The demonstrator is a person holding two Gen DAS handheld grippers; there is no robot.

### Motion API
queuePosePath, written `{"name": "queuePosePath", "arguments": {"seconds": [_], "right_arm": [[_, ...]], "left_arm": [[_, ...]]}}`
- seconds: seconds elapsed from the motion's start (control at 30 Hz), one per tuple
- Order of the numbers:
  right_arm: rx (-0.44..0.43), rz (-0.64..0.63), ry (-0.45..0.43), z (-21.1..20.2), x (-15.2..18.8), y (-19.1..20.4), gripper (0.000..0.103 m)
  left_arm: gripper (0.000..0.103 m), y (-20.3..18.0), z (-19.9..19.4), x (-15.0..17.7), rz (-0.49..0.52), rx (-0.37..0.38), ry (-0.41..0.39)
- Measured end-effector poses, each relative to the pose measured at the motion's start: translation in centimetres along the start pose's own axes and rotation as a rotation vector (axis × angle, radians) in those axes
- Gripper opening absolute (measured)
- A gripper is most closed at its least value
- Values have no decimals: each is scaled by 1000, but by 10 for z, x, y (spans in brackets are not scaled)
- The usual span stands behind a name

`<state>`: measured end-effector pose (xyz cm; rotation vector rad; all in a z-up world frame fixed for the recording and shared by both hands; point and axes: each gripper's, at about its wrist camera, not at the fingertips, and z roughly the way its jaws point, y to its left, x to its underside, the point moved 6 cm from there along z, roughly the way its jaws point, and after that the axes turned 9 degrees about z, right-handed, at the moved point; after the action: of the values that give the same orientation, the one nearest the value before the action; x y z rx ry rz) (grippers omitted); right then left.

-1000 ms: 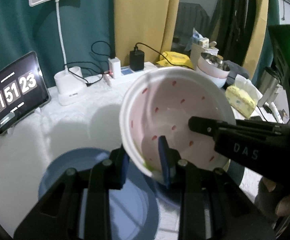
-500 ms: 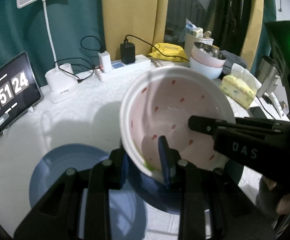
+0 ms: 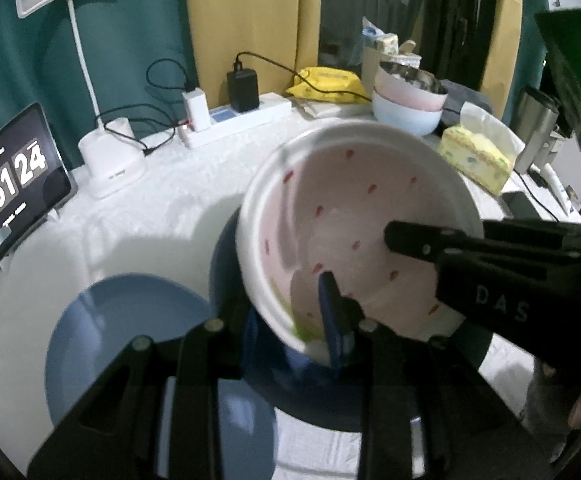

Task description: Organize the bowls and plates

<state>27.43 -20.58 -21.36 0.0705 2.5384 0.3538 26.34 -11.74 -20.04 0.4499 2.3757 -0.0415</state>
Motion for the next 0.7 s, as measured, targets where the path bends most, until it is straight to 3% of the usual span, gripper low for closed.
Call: {"name": "queuePosePath", "arguments": {"seconds": [0.23, 0.43, 0.7], "right_arm": [[51, -57, -29, 0, 5, 1, 23], [27, -52, -31, -2, 5, 1, 27], [-24, -43, -58, -17, 4, 10, 55]], "left_arm": [[31, 0, -4, 2, 4, 0, -7], [31, 3, -11, 2, 0, -13, -24], [31, 6, -16, 3, -8, -15, -36]]}}
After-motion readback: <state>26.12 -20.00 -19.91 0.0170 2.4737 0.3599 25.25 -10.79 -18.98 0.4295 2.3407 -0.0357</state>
